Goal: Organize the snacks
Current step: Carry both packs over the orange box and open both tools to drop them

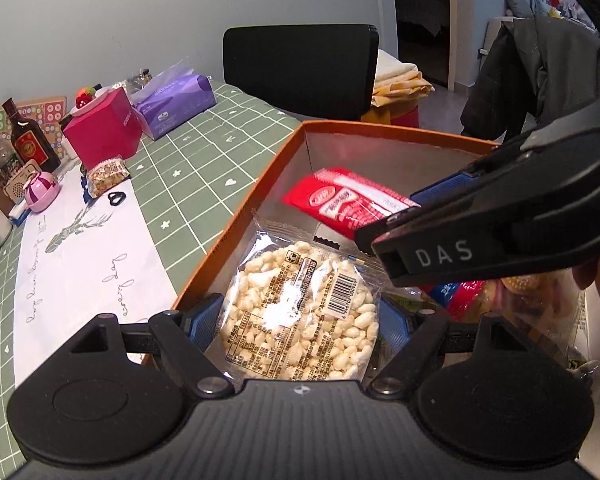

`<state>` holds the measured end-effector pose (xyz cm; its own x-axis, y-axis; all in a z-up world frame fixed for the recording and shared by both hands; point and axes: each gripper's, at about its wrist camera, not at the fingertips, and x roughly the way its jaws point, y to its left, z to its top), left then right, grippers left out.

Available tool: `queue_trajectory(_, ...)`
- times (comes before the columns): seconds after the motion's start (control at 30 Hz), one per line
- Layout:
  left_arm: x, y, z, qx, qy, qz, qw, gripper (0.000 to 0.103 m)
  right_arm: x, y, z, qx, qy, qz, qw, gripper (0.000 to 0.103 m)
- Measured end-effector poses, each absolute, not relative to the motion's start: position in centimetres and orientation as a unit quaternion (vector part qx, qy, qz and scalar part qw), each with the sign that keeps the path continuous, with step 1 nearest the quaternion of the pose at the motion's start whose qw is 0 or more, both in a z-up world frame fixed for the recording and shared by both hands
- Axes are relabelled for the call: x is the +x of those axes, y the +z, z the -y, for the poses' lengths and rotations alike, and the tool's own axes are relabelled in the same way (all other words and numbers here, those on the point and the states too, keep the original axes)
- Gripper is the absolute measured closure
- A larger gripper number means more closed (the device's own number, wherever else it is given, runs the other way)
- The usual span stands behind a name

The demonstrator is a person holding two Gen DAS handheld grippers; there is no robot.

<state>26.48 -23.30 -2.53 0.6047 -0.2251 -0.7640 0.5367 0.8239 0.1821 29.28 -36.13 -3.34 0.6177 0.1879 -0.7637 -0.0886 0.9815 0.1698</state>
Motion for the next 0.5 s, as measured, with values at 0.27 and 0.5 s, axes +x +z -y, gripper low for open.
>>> queue_trajectory(0.27,26.3,-3.8,23.3,0.208,-0.210,-0.396,0.869,0.010,29.5,-6.1,36.2,0.066,0.071,-0.448,0.889,0.059)
queue_trajectory(0.5,26.3,-3.6,23.3,0.199,-0.208,-0.397,0.871,0.010,29.2,-5.8,35.4,0.055,0.068,-0.442,0.893,0.056)
